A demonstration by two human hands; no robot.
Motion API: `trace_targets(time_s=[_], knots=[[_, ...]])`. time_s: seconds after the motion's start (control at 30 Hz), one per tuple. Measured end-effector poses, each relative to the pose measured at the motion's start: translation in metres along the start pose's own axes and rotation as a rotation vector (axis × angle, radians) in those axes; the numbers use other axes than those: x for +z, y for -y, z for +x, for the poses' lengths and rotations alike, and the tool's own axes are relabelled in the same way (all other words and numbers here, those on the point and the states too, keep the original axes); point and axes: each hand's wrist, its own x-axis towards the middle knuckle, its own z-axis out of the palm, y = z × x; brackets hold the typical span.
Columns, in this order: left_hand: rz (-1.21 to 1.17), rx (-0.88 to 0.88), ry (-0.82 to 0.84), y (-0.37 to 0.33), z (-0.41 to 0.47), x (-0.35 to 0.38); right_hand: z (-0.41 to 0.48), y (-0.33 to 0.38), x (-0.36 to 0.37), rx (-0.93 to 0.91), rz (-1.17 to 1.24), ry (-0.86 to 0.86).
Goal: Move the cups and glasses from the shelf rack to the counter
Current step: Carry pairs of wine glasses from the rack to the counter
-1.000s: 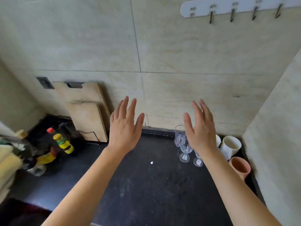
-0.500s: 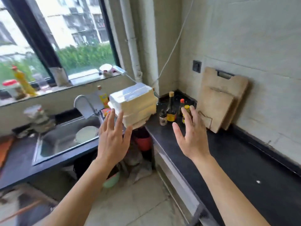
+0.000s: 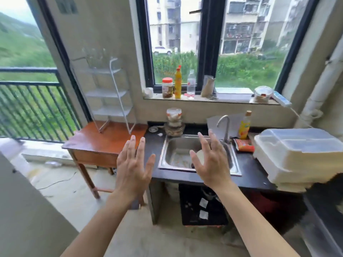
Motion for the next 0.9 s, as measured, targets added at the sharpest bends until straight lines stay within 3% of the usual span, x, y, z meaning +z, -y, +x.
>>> trace_targets(time_s=[0.4,0.67,0.9], knots=[[0.121,-0.234,-0.049,0.19,0.11,0.005,0.167,0.101,0.205,-0.205,0.169,0.123],[0.193,-0.235,-0.05,0.28,0.29,0.026,0.327,0.129,0.319,-0.2,0.264,0.116],[0.149,-0.177,-0.222,0.342,0.442,-0.011,0.482,0.188,0.356,-0.284,0.27,0.04]])
